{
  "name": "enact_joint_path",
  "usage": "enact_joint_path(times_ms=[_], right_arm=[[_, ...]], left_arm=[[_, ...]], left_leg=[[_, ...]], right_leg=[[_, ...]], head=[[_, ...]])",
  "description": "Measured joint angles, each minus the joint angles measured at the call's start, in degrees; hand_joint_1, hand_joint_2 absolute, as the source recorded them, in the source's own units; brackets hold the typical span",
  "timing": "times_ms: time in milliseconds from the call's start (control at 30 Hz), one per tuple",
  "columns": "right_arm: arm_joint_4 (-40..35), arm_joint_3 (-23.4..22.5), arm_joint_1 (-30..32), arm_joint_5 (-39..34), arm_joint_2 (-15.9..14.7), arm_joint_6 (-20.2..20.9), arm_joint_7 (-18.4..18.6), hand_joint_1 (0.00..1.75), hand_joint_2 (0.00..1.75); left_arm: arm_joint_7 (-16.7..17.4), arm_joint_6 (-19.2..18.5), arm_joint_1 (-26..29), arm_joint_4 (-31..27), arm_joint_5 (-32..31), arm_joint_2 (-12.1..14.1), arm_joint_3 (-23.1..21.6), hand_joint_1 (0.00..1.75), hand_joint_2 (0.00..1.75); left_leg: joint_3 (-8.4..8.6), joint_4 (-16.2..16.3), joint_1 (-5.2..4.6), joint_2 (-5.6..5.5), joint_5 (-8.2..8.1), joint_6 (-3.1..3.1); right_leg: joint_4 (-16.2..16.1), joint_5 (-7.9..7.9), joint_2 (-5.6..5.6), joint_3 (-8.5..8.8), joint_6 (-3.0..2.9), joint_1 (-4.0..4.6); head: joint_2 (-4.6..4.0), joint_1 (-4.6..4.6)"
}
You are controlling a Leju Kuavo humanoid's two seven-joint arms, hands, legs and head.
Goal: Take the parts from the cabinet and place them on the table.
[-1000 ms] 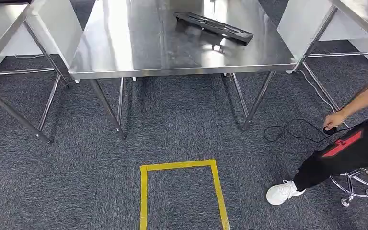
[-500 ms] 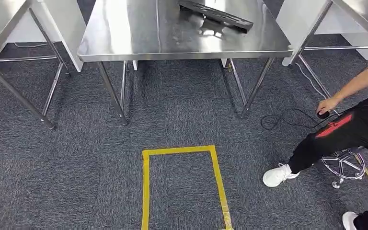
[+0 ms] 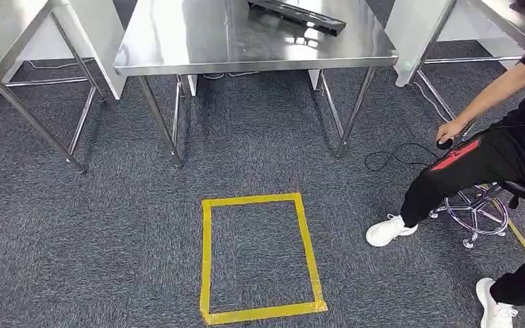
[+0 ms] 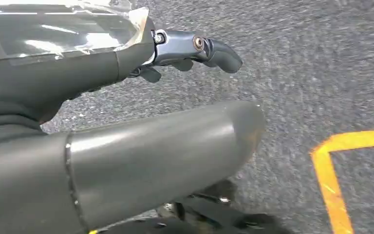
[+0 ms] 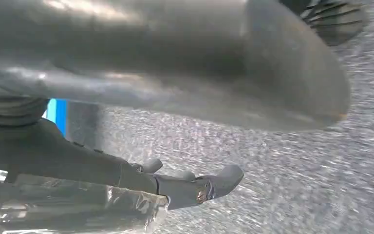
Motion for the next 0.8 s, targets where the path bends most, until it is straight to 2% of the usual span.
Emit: enact_joint_path(times_ms=[33, 67, 100, 133, 167, 200, 233, 267, 300, 333, 367, 400, 433, 467, 500, 533, 567, 600, 633, 667, 700, 733, 767, 800], right_arm=[[0.0, 0.0, -0.04, 0.09, -0.07, -0.02, 0.09, 0.0, 0.0], [0.0, 0.02, -0.1, 0.3, 0.0, -0.04, 0.11, 0.0, 0.0], [0.0, 0.02, -0.13, 0.48, 0.0, -0.04, 0.11, 0.0, 0.0], [0.0, 0.06, -0.19, 0.57, 0.02, -0.04, 0.11, 0.0, 0.0], [0.0, 0.07, -0.07, 0.63, 0.02, -0.04, 0.15, 0.0, 0.0], [0.11, 0.07, 0.07, 0.63, -0.17, -0.04, 0.17, 0.0, 0.0], [0.11, 0.11, 0.11, 0.66, -0.05, -0.04, 0.17, 0.0, 0.0], [0.13, 0.13, 0.24, 0.66, 0.11, -0.04, 0.2, 0.0, 0.0], [0.15, 0.13, 0.46, 0.68, 0.09, -0.04, 0.24, 0.0, 0.0], [0.15, 0.13, 0.45, 0.68, 0.04, -0.04, 0.24, 0.0, 0.0], [0.15, 0.13, 0.43, 0.81, 0.02, -0.04, 0.24, 0.0, 0.0], [0.15, 0.15, 0.43, 0.9, -0.02, -0.04, 0.24, 0.0, 0.0], [0.15, 0.15, 0.45, 0.92, -0.07, -0.04, 0.24, 0.0, 0.0], [0.15, 0.13, 0.47, 0.94, -0.07, -0.04, 0.24, 0.0, 0.0], [0.15, 0.15, 0.45, 0.96, -0.07, -0.04, 0.24, 0.0, 0.0], [0.15, 0.15, 0.36, 1.01, 0.0, -0.04, 0.24, 0.0, 0.0], [0.13, 0.15, 0.31, 1.03, -0.13, -0.09, 0.24, 0.0, 0.0], [0.13, 0.17, 0.1, 1.07, -0.07, -0.11, 0.22, 0.0, 0.0], [0.15, 0.18, 0.2, 1.16, -0.07, -0.15, 0.22, 0.0, 0.0], [0.15, 0.17, 0.24, 1.18, 0.02, -0.15, 0.15, 0.0, 0.0], [0.17, 0.17, 0.33, 1.2, 0.02, -0.18, 0.15, 0.0, 0.0], [0.17, 0.17, 0.38, 1.2, 0.15, -0.17, 0.15, 0.0, 0.0], [0.17, 0.17, 0.5, 1.22, 0.09, -0.2, 0.13, 0.0, 0.0], [0.17, 0.17, 0.54, 1.27, 0.02, -0.31, 0.04, 0.0, 0.0]], left_arm=[[0.0, 0.0, -0.15, -0.04, 0.0, -0.04, 0.0, 0.0, 0.0], [0.0, 0.0, -0.3, -0.09, 0.0, -0.04, 0.0, 0.0, 0.0], [-0.04, 0.0, -0.35, -0.09, 0.0, -0.04, 0.0, 0.0, 0.0], [-0.17, 0.0, -0.39, -0.11, 0.04, -0.02, 0.0, 0.0, 0.0], [-0.17, 0.02, -0.36, -0.09, 0.07, 0.02, 0.0, 0.0, 0.0], [-0.17, 0.04, -0.09, 0.0, 0.15, -0.04, 0.0, 0.0, 0.0], [-0.2, 0.07, -0.01, 0.0, 0.24, -0.07, 0.02, 0.0, 0.0], [-0.2, 0.09, -0.03, -0.02, 0.33, 0.02, 0.04, 0.0, 0.0], [-0.31, 0.07, -0.03, -0.02, 0.31, 0.0, 0.04, 0.0, 0.0], [-0.53, 0.07, -0.02, -0.02, 0.31, -0.11, 0.04, 0.0, 0.0], [-1.02, 0.07, -0.01, -0.02, 0.09, -0.11, 0.04, 0.0, 0.0], [-1.31, 0.11, 0.02, -0.02, -0.11, -0.11, 0.04, 0.0, 0.0], [-1.4, 0.15, 0.04, -0.02, -0.13, -0.13, 0.04, 0.0, 0.0], [-1.42, 0.18, 0.07, 0.0, -0.2, -0.13, 0.04, 0.0, 0.0], [-1.42, 0.2, 0.07, -0.02, -0.22, -0.13, 0.04, 0.0, 0.0], [-1.42, 0.26, 0.04, -0.04, -0.28, -0.11, 0.04, 0.0, 0.0], [-1.4, 0.31, 0.05, -0.07, -0.37, -0.24, 0.04, 0.0, 0.0], [-1.4, 0.35, 0.06, -0.07, -0.44, -0.2, 0.04, 0.0, 0.0], [-1.36, 0.5, -0.04, -0.07, -0.46, -0.24, 0.04, 0.0, 0.0], [-1.31, 0.63, -0.06, -0.07, -0.46, -0.2, 0.04, 0.0, 0.0], [-1.29, 0.7, 0.03, -0.07, -0.46, -0.17, 0.04, 0.0, 0.0], [-1.22, 0.79, 0.09, -0.07, -0.46, -0.11, 0.04, 0.0, 0.0], [-1.18, 0.87, 0.16, -0.07, -0.46, -0.11, 0.04, 0.0, 0.0], [-1.18, 0.94, 0.22, -0.07, -0.46, -0.18, 0.04, 0.0, 0.0]], left_leg=[[4.73, -5.64, 0.02, -0.25, -2.51, -0.01], [6.12, -8.82, -0.24, -0.41, -4.2, 0.31], [5.54, -9.03, -0.44, -0.39, -4.41, 0.53], [5.15, -9.16, -0.73, -0.38, -4.43, 0.86], [4.58, -9.33, -0.93, -0.35, -3.77, 1.78], [3.6, -10.01, -0.53, 0.19, -2.6, 2.94], [2.61, -10.19, -0.9, 0.07, -1.78, 3.43], [1.57, -10.18, -0.91, 0.27, -0.92, 4.0], [0.53, -10.16, -0.99, 0.27, -0.01, 4.01], [-0.52, -10.14, -1.05, 0.28, 0.7, 3.96], [-1.78, -10.12, -1.07, 0.37, 1.48, 3.78], [-2.88, -10.1, -1.06, 0.53, 2.32, 3.64], [-3.95, -10.05, -1.0, 0.66, 3.16, 3.43], [-4.89, -9.98, -0.92, 0.78, 3.93, 3.16], [-5.35, -9.92, -0.84, 0.79, 4.68, 2.79], [-5.8, -9.79, -1.08, 0.73, 5.36, 2.35], [-5.96, -9.46, -1.38, 0.7, 5.9, 1.98], [-5.88, -9.55, -1.55, 0.79, 6.53, 1.72], [-5.79, -9.9, -1.46, 0.86, 7.13, 1.57], [-5.72, -10.19, -1.27, 0.89, 7.59, 1.16], [-6.14, -10.2, -0.9, 0.8, 7.19, 0.78], [-6.86, -8.61, -0.71, 0.63, 4.9, 0.73], [-8.14, -5.29, -0.71, 0.52, 1.4, 0.7], [-9.6, -0.72, -0.72, 0.27, -1.74, 0.5]], right_leg=[[0.93, 0.15, 0.01, -0.9, 0.27, 0.26], [1.46, 0.41, -0.06, -1.38, 0.63, 0.37], [1.61, 1.01, -0.13, -1.75, 1.43, 0.4], [1.53, 1.73, -0.15, -2.27, 1.76, 0.36], [1.28, 2.44, -0.13, -2.58, 2.4, 0.64], [1.87, 2.15, -0.15, -3.15, 2.63, 0.62], [3.31, -0.6, 0.08, -3.96, 2.01, 0.37], [6.19, -4.0, 0.2, -5.18, 1.3, 0.26], [10.15, -7.32, 0.38, -6.04, 0.96, 0.21], [14.05, -9.33, 0.44, -6.68, 1.01, 0.13], [17.49, -9.58, 0.52, -6.79, 1.7, 0.19], [18.94, -7.91, 0.55, -6.18, 2.7, 0.13], [18.4, -5.4, 0.55, -4.63, 3.8, -0.02], [16.41, -2.99, 0.55, -2.44, 4.67, -0.19], [12.65, -2.29, 0.55, 0.8, 4.8, -0.37], [6.55, -4.22, 0.59, 5.53, 4.07, -0.54], [-1.46, -7.12, 0.64, 10.64, 3.2, 0.27], [-2.94, -8.45, 0.69, 10.67, 2.36, 0.33], [-2.71, -8.18, 0.69, 10.27, 2.1, 0.36], [-2.34, -8.01, 0.68, 10.09, 1.66, 0.41], [-2.42, -7.38, 0.58, 9.75, 0.7, -0.4], [-2.4, -6.91, 0.34, 9.44, -0.05, -0.52], [-2.37, -6.42, 0.23, 8.91, -0.9, -0.46], [-2.37, -6.01, 0.13, 8.41, -1.27, -0.24]], head=[[0.0, -0.05], [0.0, 0.17], [0.0, 0.17], [0.0, 0.13], [0.0, 0.28], [0.0, 0.35], [0.0, 0.08], [0.0, 0.46], [0.0, 0.63], [0.0, 0.59], [0.0, 0.7], [0.0, 0.68], [0.0, 0.68], [0.0, 0.7], [0.0, 0.68], [0.0, 0.83], [0.0, 1.12], [0.0, 0.96], [0.0, 0.57], [0.0, 0.57], [0.0, 0.53], [0.0, 0.3], [0.0, 0.3], [0.0, 0.22]])
